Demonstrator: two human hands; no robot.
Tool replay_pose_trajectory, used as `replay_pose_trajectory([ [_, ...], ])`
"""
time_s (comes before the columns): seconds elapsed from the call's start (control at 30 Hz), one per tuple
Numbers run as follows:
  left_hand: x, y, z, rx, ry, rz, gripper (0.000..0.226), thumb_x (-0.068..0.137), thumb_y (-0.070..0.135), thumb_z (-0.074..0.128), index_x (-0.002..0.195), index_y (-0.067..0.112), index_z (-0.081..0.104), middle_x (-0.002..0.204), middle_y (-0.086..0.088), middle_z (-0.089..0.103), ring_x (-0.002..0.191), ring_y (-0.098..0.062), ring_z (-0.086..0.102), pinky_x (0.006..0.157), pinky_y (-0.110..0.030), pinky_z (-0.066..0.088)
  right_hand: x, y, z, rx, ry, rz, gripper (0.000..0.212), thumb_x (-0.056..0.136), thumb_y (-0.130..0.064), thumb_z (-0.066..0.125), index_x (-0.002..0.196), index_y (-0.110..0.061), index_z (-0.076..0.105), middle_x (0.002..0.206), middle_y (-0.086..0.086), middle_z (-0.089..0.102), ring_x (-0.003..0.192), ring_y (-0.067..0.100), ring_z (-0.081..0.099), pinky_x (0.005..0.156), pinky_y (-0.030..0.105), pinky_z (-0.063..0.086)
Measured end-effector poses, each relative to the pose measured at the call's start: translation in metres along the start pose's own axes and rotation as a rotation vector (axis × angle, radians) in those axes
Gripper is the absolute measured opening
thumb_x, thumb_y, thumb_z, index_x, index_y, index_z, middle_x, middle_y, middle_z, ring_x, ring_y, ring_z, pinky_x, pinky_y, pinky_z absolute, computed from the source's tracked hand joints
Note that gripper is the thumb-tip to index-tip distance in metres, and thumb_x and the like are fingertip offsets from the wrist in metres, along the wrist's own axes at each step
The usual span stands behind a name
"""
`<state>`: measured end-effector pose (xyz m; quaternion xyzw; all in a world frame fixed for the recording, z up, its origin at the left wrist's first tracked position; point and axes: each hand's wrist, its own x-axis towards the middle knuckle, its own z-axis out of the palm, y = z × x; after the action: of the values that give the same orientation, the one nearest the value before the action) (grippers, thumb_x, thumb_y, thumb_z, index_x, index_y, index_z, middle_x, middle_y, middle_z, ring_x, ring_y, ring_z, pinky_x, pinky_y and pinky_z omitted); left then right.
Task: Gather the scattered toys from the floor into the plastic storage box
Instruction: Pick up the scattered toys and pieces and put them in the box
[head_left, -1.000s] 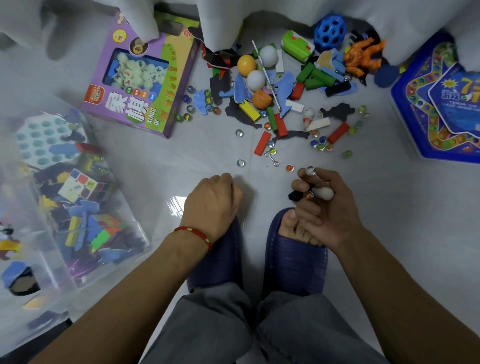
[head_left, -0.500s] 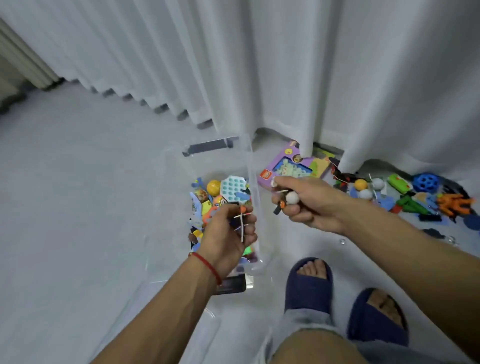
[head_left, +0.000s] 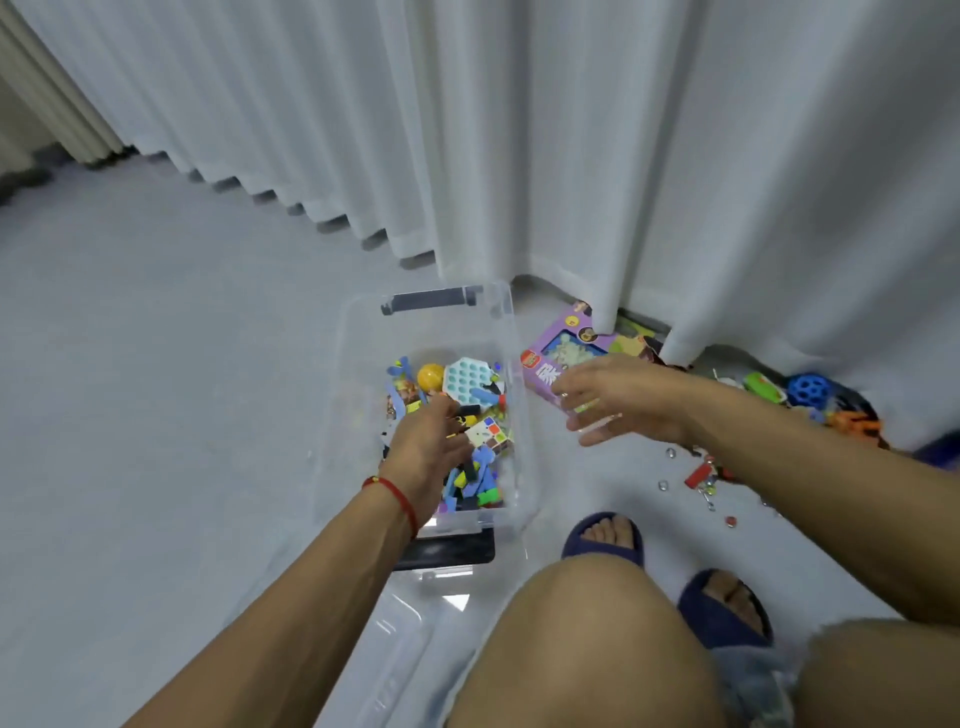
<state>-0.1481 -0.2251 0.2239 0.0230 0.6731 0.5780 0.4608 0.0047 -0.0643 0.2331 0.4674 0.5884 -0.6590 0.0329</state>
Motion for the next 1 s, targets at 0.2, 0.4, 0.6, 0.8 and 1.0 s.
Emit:
replay_pose_trajectory([
  [0.2,0.012,-0.053,0.082,0.229,-0.237,0.073,0.022,0.095,0.016,0.053,0.104,0.0,0.066,0.1,-0.019,0.068,0.086,-0.029,0.065,0.084,-0.041,0.056,-0.012,0.113,-0.106,-0.037,0.382,0.187,0.026,0.097,-0.024,0.056,0.11,-0.003,0.062,0.095,0.013,0.064,0.074,0.024,0.063,0.064,0.035,0.052],
  [0.4,0.062,-0.151,0.167,0.74,-0.458,0.09,0.018,0.093,0.015,0.055,0.105,0.016,0.069,0.108,-0.006,0.068,0.093,-0.021,0.064,0.087,-0.04,0.058,-0.008,0.254,-0.147,-0.207,0.642,0.384,0.015,0.095,-0.025,0.057,0.102,-0.015,0.065,0.106,0.014,0.067,0.088,0.027,0.065,0.077,0.039,0.059],
  [0.6,0.127,-0.224,0.212,1.228,-0.441,0.335,0.038,0.089,0.018,0.063,0.126,0.019,0.055,0.123,-0.007,0.055,0.103,-0.023,0.058,0.088,-0.027,0.048,0.043,0.324,-0.121,-0.417,0.575,0.213,0.046,0.091,-0.027,0.069,0.132,-0.017,0.051,0.133,0.009,0.053,0.112,0.023,0.058,0.093,0.032,0.048],
  [0.8,0.17,-0.256,0.245,1.306,-0.447,0.512,0.063,0.086,0.017,0.07,0.141,0.019,0.04,0.137,-0.008,0.038,0.11,-0.023,0.053,0.086,-0.016,0.036,0.102,0.329,-0.106,-0.435,0.695,0.056,0.062,0.088,-0.029,0.073,0.138,-0.013,0.041,0.133,0.011,0.039,0.106,0.022,0.056,0.085,0.025,0.047],
  [1.0,0.201,-0.25,0.26,1.391,-0.476,0.691,0.058,0.088,0.018,0.069,0.14,0.019,0.043,0.128,-0.011,0.044,0.101,-0.023,0.051,0.082,-0.021,0.038,0.129,0.328,-0.103,-0.601,0.832,-0.046,0.039,0.084,-0.015,0.076,0.117,-0.004,0.058,0.113,0.015,0.055,0.093,0.03,0.062,0.072,0.037,0.058],
])
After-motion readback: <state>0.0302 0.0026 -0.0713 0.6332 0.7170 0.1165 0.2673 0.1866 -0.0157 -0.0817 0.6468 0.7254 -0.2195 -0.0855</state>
